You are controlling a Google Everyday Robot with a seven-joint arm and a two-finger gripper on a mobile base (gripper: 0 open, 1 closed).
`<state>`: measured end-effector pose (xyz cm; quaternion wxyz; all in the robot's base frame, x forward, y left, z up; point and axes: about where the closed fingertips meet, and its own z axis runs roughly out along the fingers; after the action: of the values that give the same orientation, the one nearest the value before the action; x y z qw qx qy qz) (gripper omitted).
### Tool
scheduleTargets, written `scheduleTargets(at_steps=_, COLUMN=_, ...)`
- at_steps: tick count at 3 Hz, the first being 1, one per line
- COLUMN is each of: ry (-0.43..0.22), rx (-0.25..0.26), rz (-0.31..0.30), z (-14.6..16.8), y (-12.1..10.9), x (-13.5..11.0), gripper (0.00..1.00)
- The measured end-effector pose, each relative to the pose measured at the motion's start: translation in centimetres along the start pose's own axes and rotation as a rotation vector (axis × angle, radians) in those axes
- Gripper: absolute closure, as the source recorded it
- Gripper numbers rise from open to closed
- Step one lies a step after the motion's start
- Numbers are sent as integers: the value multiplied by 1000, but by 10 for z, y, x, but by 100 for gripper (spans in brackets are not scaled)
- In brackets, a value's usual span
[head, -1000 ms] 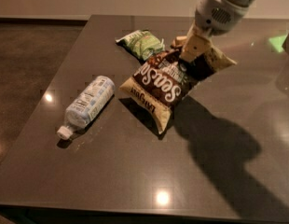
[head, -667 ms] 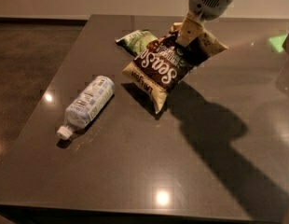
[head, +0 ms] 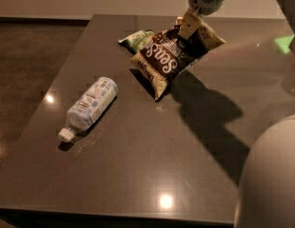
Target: Move brown chip bag near green jalapeno chip bag
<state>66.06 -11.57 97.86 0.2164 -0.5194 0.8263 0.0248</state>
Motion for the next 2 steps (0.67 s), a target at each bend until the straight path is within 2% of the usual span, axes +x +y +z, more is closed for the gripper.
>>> scheduleTargets(at_steps=1, ry=7, rx=16, rz=22, z=9, y=-12, x=0, gripper=88)
scheduleTargets(at_steps=2, ry=3, rx=20, rz=23, z=12, y=-15, x=-2, gripper=65)
